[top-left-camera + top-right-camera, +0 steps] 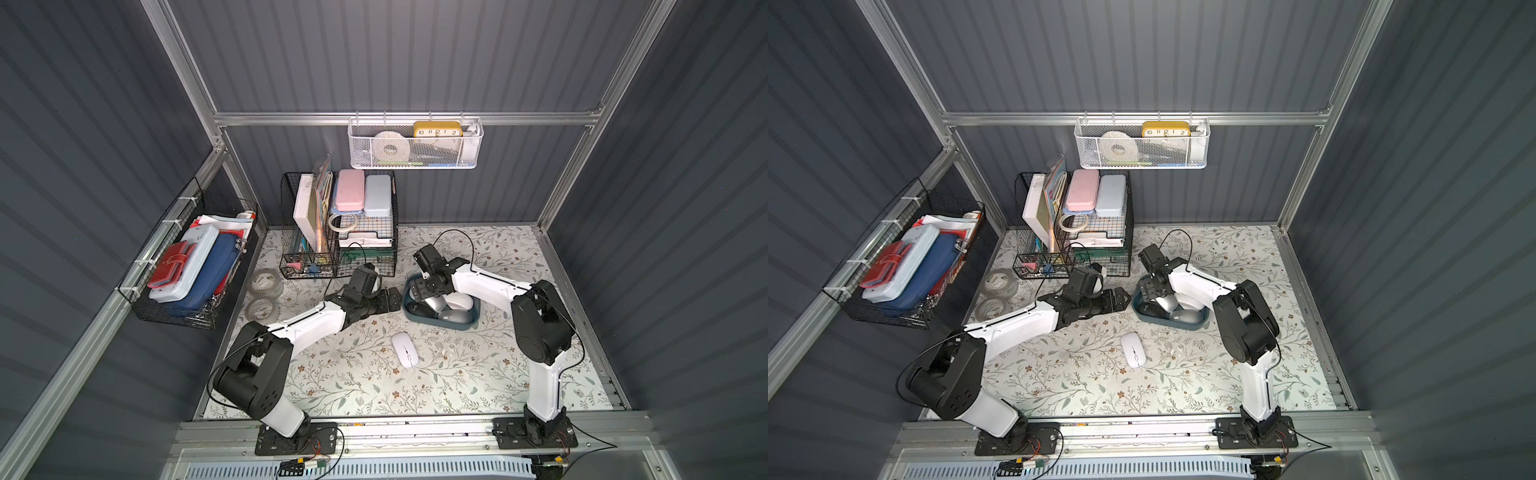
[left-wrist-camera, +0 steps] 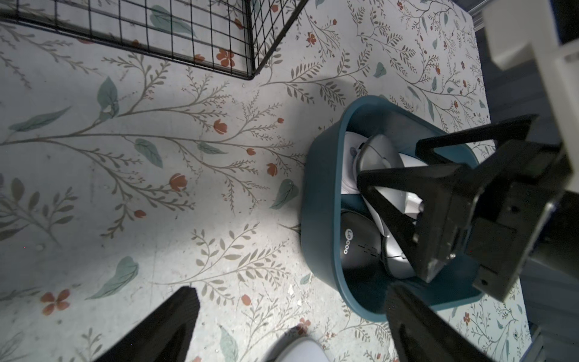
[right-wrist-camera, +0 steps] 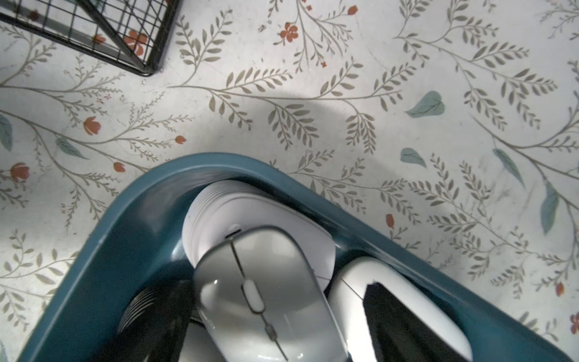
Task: Take out the mouse from the storage box
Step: Pick up the mouse from the storage box.
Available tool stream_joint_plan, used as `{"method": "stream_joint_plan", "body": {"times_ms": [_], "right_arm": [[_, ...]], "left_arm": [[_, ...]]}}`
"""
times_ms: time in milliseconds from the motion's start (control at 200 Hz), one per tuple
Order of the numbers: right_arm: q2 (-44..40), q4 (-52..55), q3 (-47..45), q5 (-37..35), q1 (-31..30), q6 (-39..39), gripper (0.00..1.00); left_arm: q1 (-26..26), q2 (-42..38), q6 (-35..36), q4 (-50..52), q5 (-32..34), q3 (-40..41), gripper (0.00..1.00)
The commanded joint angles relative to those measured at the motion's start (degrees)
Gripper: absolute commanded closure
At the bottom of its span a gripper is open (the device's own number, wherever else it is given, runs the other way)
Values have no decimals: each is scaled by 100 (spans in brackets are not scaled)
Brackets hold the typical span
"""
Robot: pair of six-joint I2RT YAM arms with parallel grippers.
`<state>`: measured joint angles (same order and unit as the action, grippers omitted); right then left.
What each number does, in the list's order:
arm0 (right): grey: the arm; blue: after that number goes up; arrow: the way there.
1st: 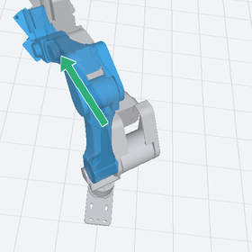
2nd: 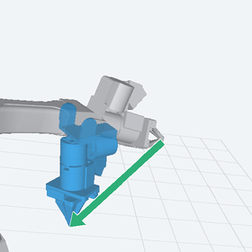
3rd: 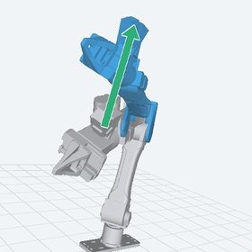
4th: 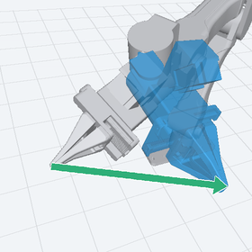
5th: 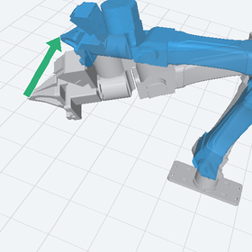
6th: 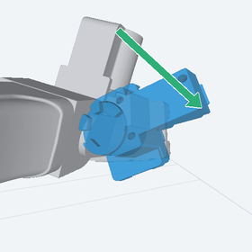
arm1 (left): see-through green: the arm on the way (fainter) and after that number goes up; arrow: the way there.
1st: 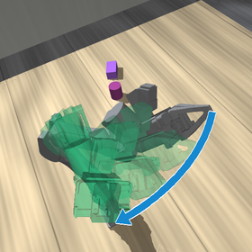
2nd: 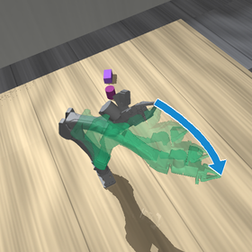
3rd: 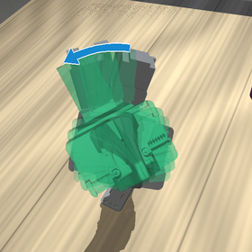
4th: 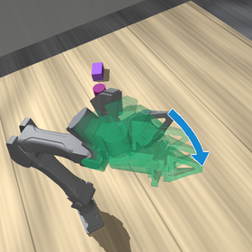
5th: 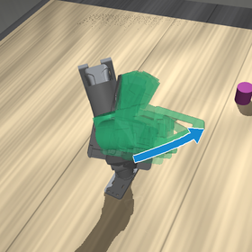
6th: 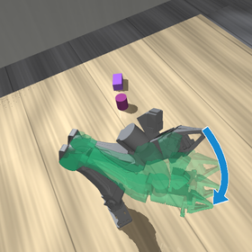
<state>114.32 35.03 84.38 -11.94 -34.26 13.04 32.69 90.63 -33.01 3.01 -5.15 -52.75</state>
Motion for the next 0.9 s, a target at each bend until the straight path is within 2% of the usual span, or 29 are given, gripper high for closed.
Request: {"method": "stream_joint_plan", "body": {"times_ms": [0, 130, 245, 590, 896], "right_arm": [[-247, -216, -331, 226, 7, -183, 8], [-433, -425, -651, 453, 7, -501, 5], [-331, -400, -655, 354, 45, -638, 5], [-225, -441, -679, 365, 124, -759, 19], [-140, -436, -669, 472, 121, -818, 21]], "left_arm": [[1, 21, 93, 20, 2, -116, 1], [1, 40, 110, 60, 41, -124, 1], [1, 86, 98, 60, 44, -164, 1], [1, -8, 93, 102, 66, -95, 1], [1, -44, 70, 121, 127, -68, 1]]}}
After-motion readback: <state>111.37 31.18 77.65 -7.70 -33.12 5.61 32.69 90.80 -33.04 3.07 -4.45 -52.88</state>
